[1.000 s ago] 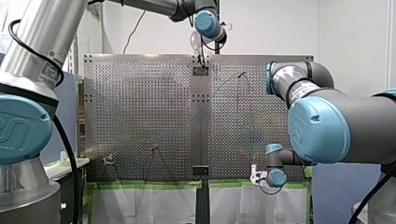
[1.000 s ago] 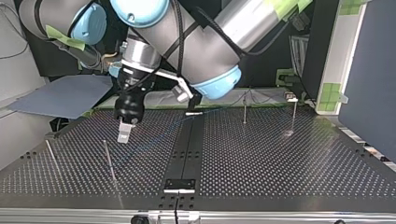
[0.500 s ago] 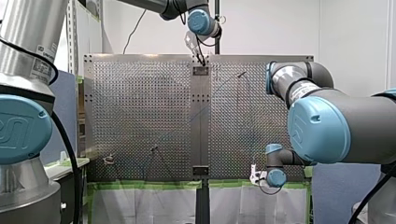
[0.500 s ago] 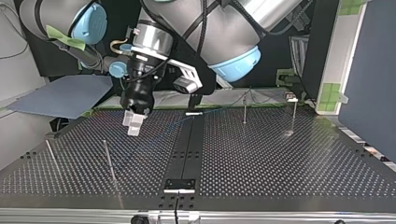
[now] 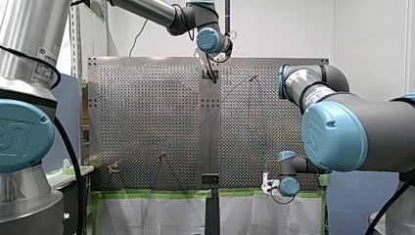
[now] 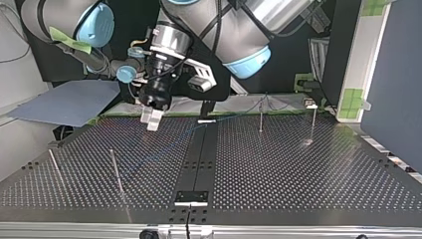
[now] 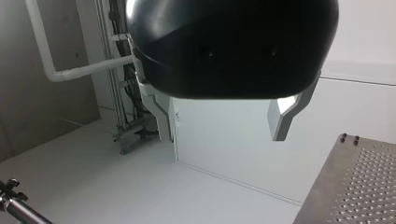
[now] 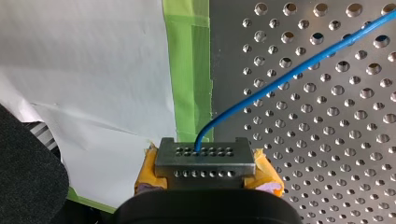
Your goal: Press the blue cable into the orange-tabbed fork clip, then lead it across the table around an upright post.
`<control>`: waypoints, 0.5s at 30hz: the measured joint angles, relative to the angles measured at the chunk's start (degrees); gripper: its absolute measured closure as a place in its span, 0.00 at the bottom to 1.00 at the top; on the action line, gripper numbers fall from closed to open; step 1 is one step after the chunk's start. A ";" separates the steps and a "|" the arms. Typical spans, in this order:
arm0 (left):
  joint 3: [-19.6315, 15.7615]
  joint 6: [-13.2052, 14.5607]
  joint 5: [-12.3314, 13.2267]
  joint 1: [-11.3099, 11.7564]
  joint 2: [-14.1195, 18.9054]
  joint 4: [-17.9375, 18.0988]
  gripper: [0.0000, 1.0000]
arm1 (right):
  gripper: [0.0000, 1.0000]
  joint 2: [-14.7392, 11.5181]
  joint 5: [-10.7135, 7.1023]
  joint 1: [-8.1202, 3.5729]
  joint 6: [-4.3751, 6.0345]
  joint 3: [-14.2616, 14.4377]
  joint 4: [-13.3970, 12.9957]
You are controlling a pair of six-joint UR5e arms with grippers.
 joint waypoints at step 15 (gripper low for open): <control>-8.76 -4.88 1.25 -0.36 0.00 8.75 0.00 | 0.99 0.00 0.00 0.27 -0.07 0.00 0.27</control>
